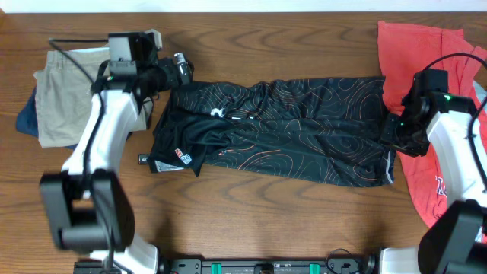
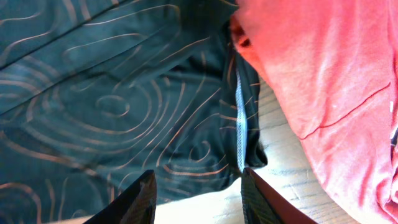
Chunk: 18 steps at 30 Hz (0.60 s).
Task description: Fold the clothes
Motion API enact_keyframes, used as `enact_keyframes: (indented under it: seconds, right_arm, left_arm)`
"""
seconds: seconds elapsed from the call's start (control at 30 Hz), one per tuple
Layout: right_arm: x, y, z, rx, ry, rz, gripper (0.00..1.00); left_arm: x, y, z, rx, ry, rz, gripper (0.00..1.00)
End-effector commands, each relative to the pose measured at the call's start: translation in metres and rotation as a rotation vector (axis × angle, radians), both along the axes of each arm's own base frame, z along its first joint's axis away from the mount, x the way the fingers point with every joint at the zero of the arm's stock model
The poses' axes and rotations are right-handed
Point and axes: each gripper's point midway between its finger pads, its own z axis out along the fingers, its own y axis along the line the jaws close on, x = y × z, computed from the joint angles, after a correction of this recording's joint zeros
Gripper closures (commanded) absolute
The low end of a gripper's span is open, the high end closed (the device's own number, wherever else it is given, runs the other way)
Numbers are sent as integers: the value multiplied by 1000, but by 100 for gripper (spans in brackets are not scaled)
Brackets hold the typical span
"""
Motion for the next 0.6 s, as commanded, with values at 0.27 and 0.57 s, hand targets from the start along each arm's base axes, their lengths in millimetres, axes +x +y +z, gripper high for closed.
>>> enact_keyframes:
  seconds: [0.27, 0.57]
  right_arm:
    - [-1, 7, 18, 32, -49, 40, 57]
    - [1, 7, 18, 31, -54, 40, 64]
  left_arm:
    - [42, 21, -85, 119, 95, 43, 2]
    - [37, 8, -129, 121, 170, 13, 31]
